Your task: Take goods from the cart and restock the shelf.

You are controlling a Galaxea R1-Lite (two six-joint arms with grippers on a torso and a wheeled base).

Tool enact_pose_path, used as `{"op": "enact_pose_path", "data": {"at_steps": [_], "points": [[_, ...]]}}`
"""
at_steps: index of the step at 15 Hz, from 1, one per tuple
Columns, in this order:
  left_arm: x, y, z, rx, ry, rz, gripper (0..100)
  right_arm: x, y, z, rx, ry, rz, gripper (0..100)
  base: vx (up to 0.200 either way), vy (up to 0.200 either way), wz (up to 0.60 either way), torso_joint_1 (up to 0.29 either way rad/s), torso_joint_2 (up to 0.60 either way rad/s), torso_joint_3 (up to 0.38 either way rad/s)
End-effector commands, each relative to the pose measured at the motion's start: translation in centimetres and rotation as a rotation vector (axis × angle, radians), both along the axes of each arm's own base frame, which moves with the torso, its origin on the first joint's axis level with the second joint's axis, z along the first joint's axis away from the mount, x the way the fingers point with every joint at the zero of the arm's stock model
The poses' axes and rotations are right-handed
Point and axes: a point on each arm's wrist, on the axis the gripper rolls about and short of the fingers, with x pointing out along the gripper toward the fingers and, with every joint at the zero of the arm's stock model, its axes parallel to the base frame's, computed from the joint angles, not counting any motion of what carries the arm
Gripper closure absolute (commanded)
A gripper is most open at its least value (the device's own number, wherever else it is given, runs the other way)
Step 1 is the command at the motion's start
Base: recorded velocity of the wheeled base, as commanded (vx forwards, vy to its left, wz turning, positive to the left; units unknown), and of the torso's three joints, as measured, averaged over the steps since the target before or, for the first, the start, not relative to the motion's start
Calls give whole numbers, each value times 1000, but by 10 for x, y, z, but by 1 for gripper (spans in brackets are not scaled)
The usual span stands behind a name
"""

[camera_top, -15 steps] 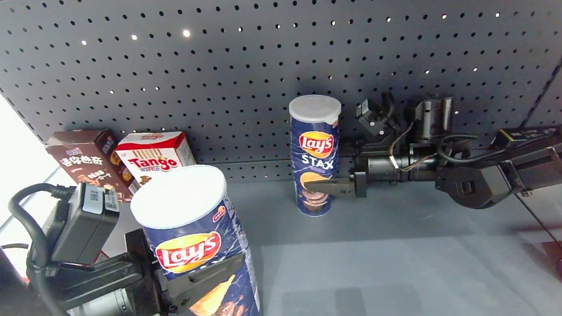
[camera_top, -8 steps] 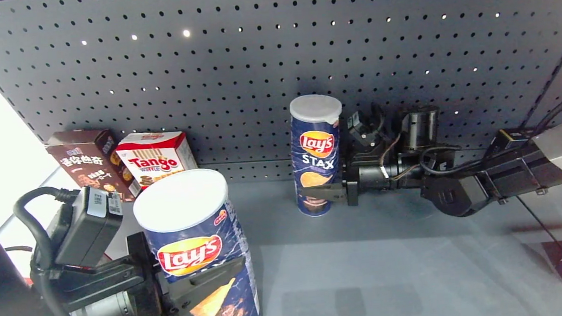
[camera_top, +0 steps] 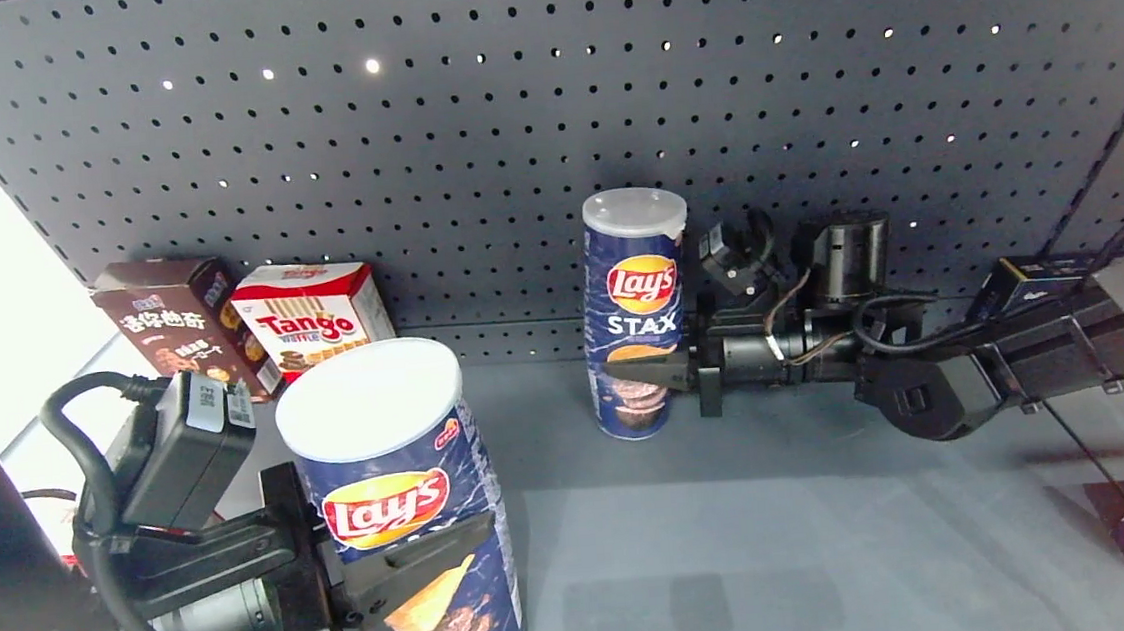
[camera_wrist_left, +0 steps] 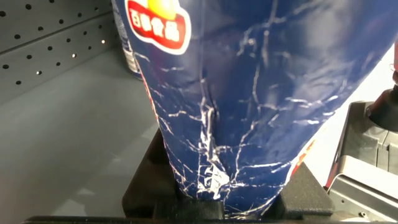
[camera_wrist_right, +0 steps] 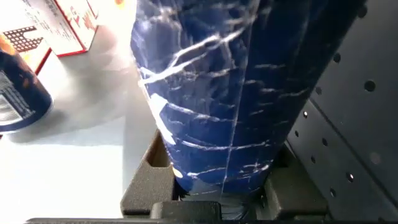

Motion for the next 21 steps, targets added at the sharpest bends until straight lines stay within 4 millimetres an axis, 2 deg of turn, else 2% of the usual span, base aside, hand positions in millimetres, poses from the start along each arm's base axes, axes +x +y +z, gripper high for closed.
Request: {"op": "enact_pose_path", "data": {"at_steps": [1,2,4,5,8,10,12,18,21], "points": [[0,0,2,-3,-6,-1,100,-15,-6,21,18,-38,-10,100,0,0,0,0,0,0],[1,0,4,-7,-12,1,100,-25,-10,29,26,-54,-12,100,0,0,0,0,0,0],[1,-1,4,-9,-16,-2,100,-44,-16,34,24,-52,-4,100,0,0,0,0,0,0],[2,-1,5,-11,-19,-5,100,-63,-19,36,20,-45,-3,100,0,0,0,0,0,0],[1,-1,5,-12,-22,-2,100,-101,-27,40,21,-52,-7,100,0,0,0,0,0,0],[1,-1,5,-11,-20,1,100,-124,-26,39,22,-59,-10,100,0,0,0,0,0,0],[1,-1,5,-12,-22,1,100,-152,-26,26,4,-44,-28,100,0,0,0,0,0,0],[1,-1,5,-10,-22,2,100,-173,-37,-17,-30,-12,-55,100,0,0,0,0,0,0],[2,-1,5,-9,-19,2,100,-174,-36,-27,-31,-11,-55,100,0,0,0,0,0,0]]}}
